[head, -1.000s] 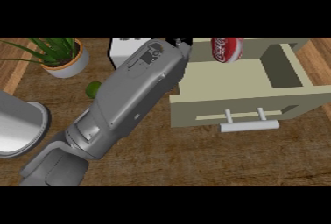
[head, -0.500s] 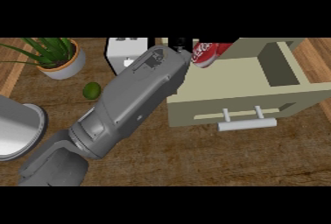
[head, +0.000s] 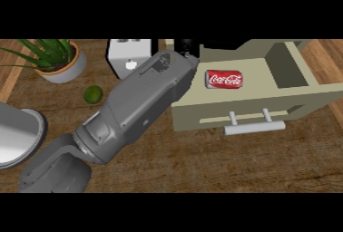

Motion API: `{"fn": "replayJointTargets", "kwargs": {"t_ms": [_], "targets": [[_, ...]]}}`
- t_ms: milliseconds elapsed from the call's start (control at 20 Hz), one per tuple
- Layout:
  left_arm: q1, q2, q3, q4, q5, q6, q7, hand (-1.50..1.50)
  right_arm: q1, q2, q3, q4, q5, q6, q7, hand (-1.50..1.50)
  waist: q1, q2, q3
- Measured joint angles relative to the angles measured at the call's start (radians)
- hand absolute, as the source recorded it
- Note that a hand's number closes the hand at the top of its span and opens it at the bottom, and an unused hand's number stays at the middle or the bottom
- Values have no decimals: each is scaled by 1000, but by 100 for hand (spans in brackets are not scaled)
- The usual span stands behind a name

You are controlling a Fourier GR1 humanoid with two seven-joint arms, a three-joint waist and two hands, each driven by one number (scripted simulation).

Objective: Pick up the can, place it into the drawer and close the drawer

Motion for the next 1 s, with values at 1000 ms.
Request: {"fn": "replayJointTargets", "kwargs": {"t_ms": [1000], "targets": [[-9, 0, -11, -1, 123, 1, -160, -150, -106, -68, 16, -64, 252, 94, -196, -150, 23, 2, -1]]}}
